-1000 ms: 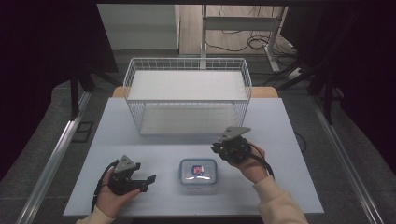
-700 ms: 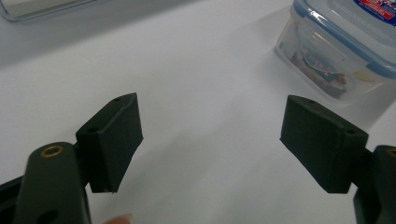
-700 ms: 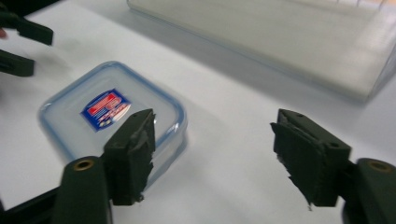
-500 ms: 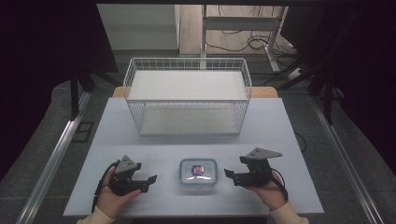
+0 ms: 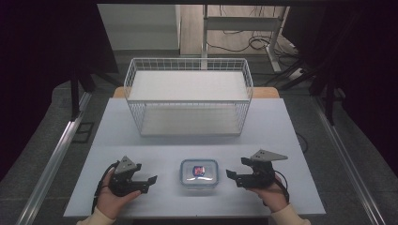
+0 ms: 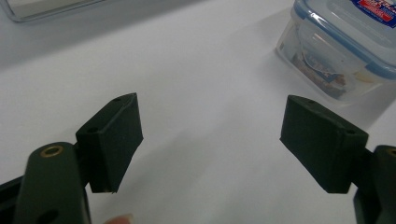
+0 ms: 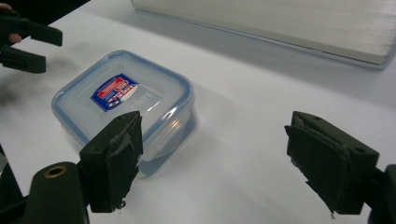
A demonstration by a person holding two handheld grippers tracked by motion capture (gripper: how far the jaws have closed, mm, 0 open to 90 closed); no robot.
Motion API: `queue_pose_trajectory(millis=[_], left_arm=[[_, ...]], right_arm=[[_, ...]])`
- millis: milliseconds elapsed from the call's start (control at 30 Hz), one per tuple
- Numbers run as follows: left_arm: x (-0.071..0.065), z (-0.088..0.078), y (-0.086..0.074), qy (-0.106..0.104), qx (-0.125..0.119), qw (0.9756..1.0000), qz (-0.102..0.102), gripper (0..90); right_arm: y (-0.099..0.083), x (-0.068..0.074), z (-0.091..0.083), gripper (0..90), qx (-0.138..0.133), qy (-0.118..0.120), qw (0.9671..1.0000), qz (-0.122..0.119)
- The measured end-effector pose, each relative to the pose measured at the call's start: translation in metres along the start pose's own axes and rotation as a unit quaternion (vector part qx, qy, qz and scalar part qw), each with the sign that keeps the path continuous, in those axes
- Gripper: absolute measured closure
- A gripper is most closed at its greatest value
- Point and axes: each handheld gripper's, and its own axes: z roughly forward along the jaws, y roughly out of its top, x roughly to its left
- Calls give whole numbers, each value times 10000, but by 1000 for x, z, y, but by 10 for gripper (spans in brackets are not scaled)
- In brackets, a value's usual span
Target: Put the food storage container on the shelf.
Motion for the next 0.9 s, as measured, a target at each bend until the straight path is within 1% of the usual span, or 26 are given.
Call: queue_pose_trajectory(millis=[33,100,200,233,267,300,333,367,400,433,467,500,567,600,633,667,700,733,767,833,900], left_arm=[[-1,0,1,-6,-12,10000,-5,198],[-1,-1,1,-6,-28,10000,-25,194],[-3,-3,5,-85,-100,9999,-95,191],[-3,-3,5,-85,-100,9999,-95,191],[-3,-4,6,-122,-119,9998,-141,189],[-4,-4,7,-180,-137,9996,-195,189],[-5,-6,9,-255,-156,9991,-312,183],[-5,-6,9,-266,-156,9990,-329,177],[-5,-6,9,-266,-156,9990,-329,175],[-6,-7,10,-274,-149,9987,-394,175],[-6,-8,10,-296,-133,9985,-435,175],[-5,-9,11,-299,-134,9981,-522,177],[-5,-9,12,-312,-129,9979,-545,177],[-4,-8,13,-377,-107,9973,-622,176],[-4,-8,13,-377,-107,9973,-622,174],[-4,-7,13,-412,-94,9969,-658,173],[-4,-4,15,-500,-67,9961,-723,170],[-4,-4,15,-500,-67,9961,-723,163],[-5,-2,16,-542,-21,9955,-779,154],[-6,-1,17,-559,21,9952,-805,139],[-8,1,17,-603,60,9947,-834,123]], right_arm=[[0,-1,-1,185,-41,-22,10000,77],[1,-3,-2,181,-65,-59,9999,131],[0,-4,-1,179,-20,-18,9996,265],[0,-4,-1,179,-20,-18,9996,265],[0,-4,0,191,59,36,9992,395],[0,-4,0,191,59,36,9992,395],[-1,-4,1,197,86,10,9990,443],[-1,-5,2,199,107,43,9986,513],[-1,-5,2,199,107,43,9986,513],[-2,-6,2,202,115,78,9983,569],[-2,-6,3,204,121,82,9981,591],[-2,-5,3,205,135,92,9981,600],[-2,-5,3,205,130,105,9980,604],[-2,-5,2,205,139,119,9981,588],[-2,-5,2,205,139,119,9981,588],[-1,-6,2,204,145,175,9976,661],[-1,-6,3,204,159,206,9972,700],[-1,-6,3,204,159,206,9972,700],[-1,-7,4,204,187,249,9966,758],[-1,-7,4,203,204,255,9965,766],[-2,-6,7,199,278,288,9960,799]])
